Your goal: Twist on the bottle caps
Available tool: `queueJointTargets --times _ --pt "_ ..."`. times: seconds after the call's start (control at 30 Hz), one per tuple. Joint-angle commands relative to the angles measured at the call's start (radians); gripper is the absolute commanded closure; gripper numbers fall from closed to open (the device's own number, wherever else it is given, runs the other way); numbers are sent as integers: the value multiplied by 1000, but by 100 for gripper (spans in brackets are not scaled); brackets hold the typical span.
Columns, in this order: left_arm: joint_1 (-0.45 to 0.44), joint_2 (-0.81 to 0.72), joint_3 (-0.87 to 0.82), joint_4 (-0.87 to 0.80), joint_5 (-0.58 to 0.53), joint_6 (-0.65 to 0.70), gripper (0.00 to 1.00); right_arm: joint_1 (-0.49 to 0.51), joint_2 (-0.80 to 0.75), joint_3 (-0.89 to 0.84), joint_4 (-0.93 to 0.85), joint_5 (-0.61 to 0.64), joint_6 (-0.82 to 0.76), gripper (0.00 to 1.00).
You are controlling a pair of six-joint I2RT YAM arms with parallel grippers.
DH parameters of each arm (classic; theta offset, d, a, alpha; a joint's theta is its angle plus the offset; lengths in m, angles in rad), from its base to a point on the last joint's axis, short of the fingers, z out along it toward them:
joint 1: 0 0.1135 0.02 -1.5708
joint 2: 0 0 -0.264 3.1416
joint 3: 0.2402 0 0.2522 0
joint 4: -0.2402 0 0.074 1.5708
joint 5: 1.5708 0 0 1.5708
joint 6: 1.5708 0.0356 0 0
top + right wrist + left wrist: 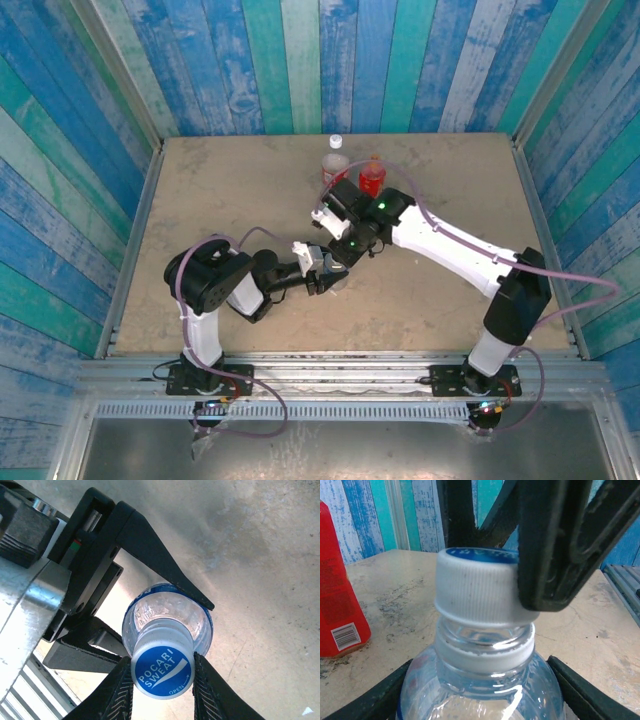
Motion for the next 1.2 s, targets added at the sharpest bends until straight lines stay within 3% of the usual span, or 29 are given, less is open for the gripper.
queueJointTargets --times 0.0,0.33,0.5,0.83,0.9,1.0,1.17 --pt "-6 -17 0 -1 11 19 36 28 66 28 -82 -18 -36 69" --pt "-7 -14 -3 -1 7 22 36 37 86 40 -64 11 -28 68" --pt "-6 -17 -3 -2 7 21 35 34 -6 11 36 -2 -20 61" --pt "-7 -23 -3 -15 6 25 35 22 -94 -32 70 27 -5 44" --pt "-7 -23 -3 -15 6 27 35 11 -105 -38 74 32 6 46" --pt "-6 -23 -1 -17 6 26 35 -10 -108 -57 77 20 17 58" --pt "-7 -24 -3 -20 6 28 35 -22 -89 -83 77 18 14 70"
